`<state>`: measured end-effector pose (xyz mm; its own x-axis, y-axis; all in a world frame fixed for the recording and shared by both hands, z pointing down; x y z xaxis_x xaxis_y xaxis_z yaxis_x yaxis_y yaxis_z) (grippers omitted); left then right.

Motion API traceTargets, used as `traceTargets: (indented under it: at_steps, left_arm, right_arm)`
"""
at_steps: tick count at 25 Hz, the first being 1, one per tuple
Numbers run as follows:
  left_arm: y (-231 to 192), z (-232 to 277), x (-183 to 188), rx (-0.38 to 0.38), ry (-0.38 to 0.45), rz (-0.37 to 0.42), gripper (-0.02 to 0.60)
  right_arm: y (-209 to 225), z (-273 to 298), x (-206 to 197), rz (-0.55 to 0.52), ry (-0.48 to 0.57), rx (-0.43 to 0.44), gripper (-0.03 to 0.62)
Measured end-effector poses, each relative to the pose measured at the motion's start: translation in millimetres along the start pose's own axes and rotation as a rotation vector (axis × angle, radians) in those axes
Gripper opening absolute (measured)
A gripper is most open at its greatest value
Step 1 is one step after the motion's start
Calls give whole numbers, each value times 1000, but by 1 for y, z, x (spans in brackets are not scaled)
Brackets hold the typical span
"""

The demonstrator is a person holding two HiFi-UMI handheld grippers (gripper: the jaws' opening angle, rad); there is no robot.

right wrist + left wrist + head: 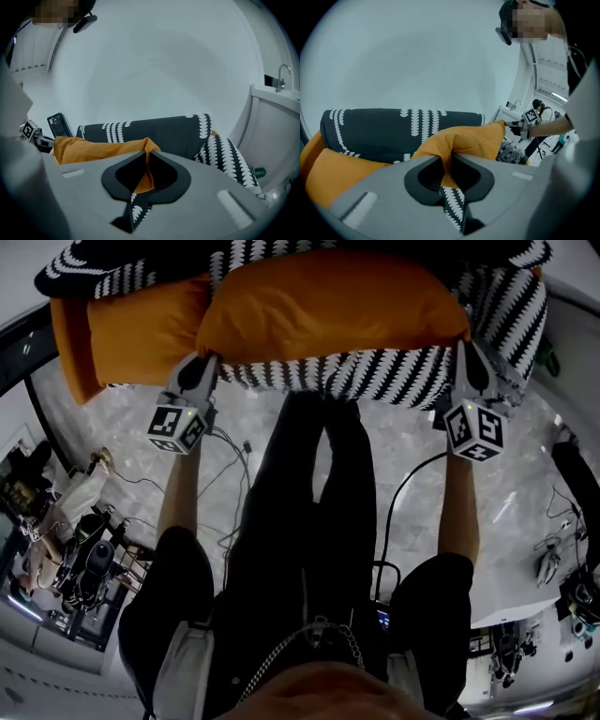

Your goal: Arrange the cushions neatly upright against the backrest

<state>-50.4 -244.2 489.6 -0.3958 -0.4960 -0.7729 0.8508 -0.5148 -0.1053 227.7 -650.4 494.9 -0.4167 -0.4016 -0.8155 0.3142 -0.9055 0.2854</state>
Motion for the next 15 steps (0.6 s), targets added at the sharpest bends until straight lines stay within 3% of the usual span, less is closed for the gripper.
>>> traceTargets:
  at_steps: [10, 15]
  left_arm:
    - [2, 55, 33, -86, -32, -2, 41]
    - [3, 66, 34, -128, -64, 50, 41]
  right_arm:
    - [16, -13, 27, 26, 42, -79, 29]
    - [22, -23, 29, 11, 19, -76, 31]
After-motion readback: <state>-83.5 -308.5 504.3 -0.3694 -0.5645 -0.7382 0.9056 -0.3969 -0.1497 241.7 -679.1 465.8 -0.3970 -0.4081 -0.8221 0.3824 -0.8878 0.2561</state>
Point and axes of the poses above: the fingertips, and each gripper's own axes: z forward along the fingers, y to its right, x out of its top, the point moved 7 cm from there along -z, backward along the fingers, and after that the axes turned 9 degrees about x, right-handed, at the moved point
